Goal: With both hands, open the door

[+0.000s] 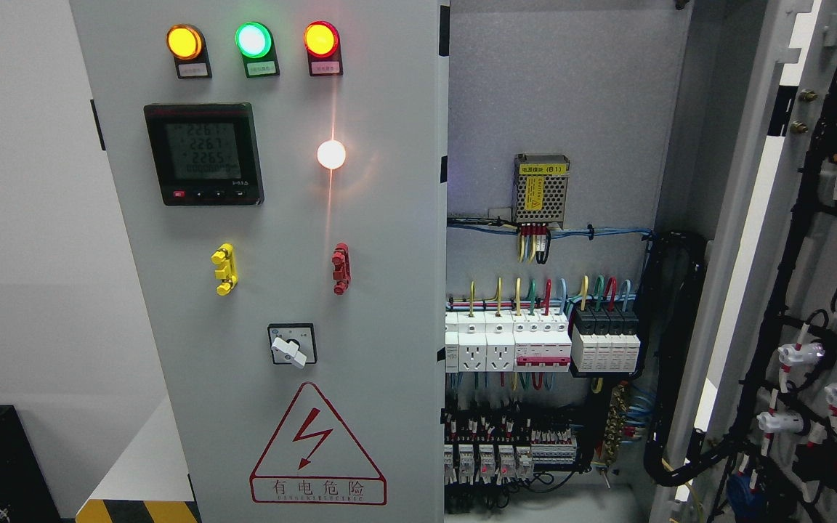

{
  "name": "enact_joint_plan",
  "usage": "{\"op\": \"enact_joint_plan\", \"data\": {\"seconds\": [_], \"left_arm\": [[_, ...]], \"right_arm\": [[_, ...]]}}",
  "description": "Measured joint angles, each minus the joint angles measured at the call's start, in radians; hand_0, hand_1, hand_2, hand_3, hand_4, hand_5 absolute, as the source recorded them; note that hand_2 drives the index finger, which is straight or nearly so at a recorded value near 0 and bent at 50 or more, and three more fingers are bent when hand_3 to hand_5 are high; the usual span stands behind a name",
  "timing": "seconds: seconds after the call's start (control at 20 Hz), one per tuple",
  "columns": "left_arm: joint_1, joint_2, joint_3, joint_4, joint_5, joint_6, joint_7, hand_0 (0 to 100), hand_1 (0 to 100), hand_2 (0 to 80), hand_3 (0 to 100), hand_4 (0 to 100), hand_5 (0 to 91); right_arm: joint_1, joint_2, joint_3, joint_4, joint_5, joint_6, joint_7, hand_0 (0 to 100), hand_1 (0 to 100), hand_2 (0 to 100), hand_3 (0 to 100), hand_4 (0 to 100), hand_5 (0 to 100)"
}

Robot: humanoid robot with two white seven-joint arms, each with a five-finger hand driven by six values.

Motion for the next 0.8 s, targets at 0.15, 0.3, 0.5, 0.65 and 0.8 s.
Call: {"op": "enact_joint_plan", "data": {"seconds": [0.15, 0.3, 0.5, 0.65, 0.8], "left_arm": [[0.004, -0.015, 0.042, 0.036, -0.03, -0.003, 0.008, 0, 0, 0.0, 0, 0, 0.0], [0.007, -0.028, 0.075, 0.064, -0.048, -0.006, 0.024, 0, 0, 0.0, 0, 0, 0.0], [0.004, -0.039, 0.106, 0.097, -0.06, -0.007, 0.034, 0, 0, 0.0, 0, 0, 0.0], [-0.011, -0.045, 0.122, 0.121, -0.065, -0.01, 0.052, 0, 0, 0.0, 0, 0, 0.0], [-0.02, -0.05, 0.136, 0.141, -0.067, -0.011, 0.069, 0, 0, 0.0, 0, 0, 0.0]], "right_arm": [[0.0, 0.0, 0.0, 0.0, 0.0, 0.0, 0.0, 19, 0, 0, 0, 0, 0], [0.0, 0.0, 0.0, 0.0, -0.001, 0.0, 0.0, 19, 0, 0, 0, 0, 0], [0.0, 0.0, 0.0, 0.0, -0.001, 0.0, 0.0, 19, 0, 0, 0, 0, 0], [0.0, 0.0, 0.0, 0.0, -0.001, 0.0, 0.0, 19, 0, 0, 0, 0, 0], [0.0, 0.0, 0.0, 0.0, -0.002, 0.0, 0.0, 19, 0, 0, 0, 0, 0]]}}
